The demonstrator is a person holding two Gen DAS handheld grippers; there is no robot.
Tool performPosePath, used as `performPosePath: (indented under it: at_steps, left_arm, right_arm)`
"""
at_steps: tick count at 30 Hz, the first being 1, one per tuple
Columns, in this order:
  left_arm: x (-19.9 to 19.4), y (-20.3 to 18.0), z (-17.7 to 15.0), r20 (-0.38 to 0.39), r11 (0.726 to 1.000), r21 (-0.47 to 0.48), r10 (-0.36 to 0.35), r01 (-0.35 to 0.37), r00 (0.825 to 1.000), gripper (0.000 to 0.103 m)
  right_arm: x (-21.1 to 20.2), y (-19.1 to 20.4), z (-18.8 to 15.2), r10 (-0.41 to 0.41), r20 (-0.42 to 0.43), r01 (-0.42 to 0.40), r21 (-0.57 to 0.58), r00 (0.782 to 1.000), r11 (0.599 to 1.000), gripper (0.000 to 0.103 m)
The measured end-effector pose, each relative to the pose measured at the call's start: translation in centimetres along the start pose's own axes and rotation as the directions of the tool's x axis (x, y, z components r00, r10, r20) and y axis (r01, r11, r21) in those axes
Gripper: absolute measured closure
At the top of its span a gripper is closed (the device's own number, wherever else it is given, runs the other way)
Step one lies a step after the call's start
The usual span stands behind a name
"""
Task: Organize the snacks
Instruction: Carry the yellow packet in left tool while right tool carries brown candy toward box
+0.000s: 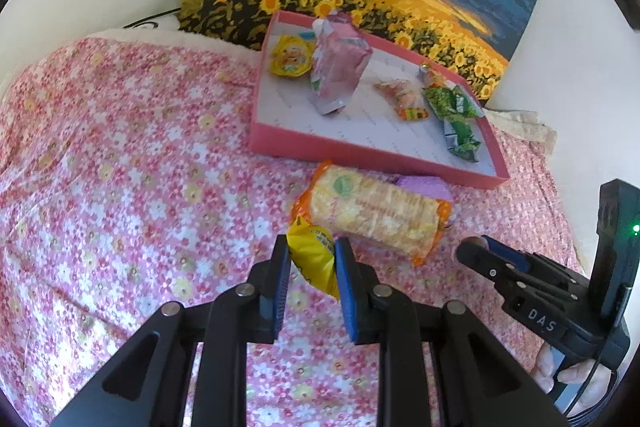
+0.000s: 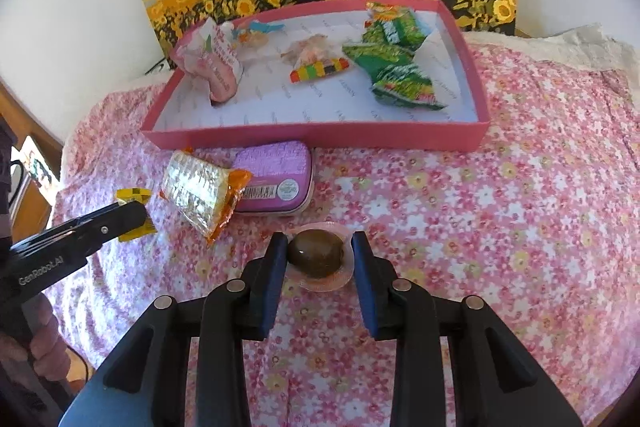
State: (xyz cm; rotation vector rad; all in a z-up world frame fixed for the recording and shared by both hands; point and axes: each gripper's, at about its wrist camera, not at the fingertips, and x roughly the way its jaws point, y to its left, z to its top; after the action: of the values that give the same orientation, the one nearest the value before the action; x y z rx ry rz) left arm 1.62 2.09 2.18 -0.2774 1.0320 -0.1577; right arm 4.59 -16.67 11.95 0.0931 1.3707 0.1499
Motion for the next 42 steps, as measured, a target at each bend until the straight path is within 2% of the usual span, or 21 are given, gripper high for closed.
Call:
performPosePath:
  at_steps: [22, 42]
  left_arm:
    - [0.2, -3.7, 4.5, 0.052, 0.994, 0.098, -0.063, 0.058, 0.997, 0.08]
    - [3.9, -7.0, 8.1, 0.039, 0.986, 0.151, -0.076, 0.069, 0.996, 0.08]
  right_arm:
    - [-2.9, -1.7, 2.6, 0.009, 0.089, -0.013, 0.04, 0.996, 0.999, 0.07]
    - [-0.3, -2.0, 7.2, 0.033, 0.106, -0.035, 0.018, 0.994, 0.999, 0.07]
